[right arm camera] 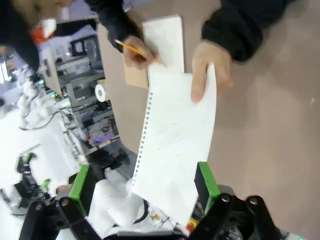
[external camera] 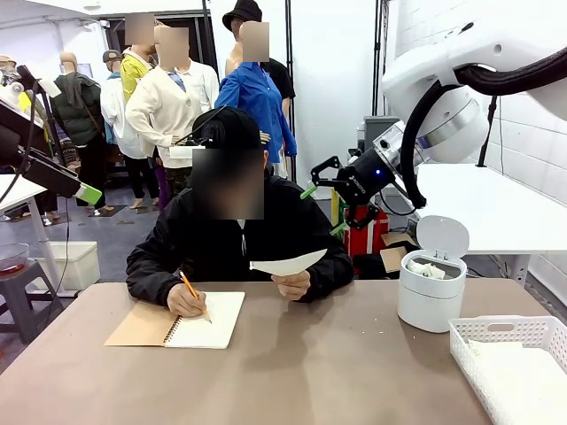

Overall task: Sort the paper based on its condition.
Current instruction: If a person hands you a paper, place it in the Organizing basket , and if it's crumpled, put it in the Trash can.

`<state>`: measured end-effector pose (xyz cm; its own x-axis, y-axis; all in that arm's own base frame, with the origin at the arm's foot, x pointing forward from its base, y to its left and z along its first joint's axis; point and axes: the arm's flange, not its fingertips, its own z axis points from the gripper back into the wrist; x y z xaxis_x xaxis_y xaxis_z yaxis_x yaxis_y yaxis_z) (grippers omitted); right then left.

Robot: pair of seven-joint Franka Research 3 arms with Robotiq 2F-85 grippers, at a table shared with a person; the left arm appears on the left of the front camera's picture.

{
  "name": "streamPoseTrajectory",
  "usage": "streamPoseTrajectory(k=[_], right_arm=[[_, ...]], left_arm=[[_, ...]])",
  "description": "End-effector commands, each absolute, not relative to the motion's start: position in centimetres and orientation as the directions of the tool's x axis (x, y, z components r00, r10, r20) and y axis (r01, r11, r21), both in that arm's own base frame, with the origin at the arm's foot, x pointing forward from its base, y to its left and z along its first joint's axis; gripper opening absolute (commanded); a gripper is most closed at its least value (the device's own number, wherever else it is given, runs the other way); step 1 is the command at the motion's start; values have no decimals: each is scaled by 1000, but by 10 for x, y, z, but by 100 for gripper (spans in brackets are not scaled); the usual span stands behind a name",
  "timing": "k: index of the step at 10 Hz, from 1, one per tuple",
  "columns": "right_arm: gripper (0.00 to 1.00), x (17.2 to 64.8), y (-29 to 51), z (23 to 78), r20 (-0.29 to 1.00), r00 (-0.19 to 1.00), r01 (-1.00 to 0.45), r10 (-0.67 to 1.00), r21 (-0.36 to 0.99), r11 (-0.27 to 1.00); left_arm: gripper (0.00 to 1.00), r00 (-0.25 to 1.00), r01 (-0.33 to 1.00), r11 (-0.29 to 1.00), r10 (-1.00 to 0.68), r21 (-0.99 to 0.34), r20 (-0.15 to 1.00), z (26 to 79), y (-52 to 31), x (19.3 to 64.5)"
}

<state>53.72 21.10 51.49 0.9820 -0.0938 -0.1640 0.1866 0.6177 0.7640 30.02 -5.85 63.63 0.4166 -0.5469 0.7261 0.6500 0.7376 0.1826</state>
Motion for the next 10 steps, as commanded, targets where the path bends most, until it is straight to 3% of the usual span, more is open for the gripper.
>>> streamPoseTrajectory(k=[1, 5, 10], right_arm=[[100, 557, 196, 498, -401, 903, 420, -155, 746, 516], [100, 558, 184, 456, -594, 783, 602, -187, 646, 469], [100, 544, 202, 408, -734, 665, 699, -136, 549, 459]], left_arm=[[100, 420, 646, 741, -548, 186, 724, 636, -58, 300], [100, 420, 646, 741, -548, 186, 724, 636, -58, 300], [100, 420, 646, 741, -548, 186, 724, 636, -58, 300]])
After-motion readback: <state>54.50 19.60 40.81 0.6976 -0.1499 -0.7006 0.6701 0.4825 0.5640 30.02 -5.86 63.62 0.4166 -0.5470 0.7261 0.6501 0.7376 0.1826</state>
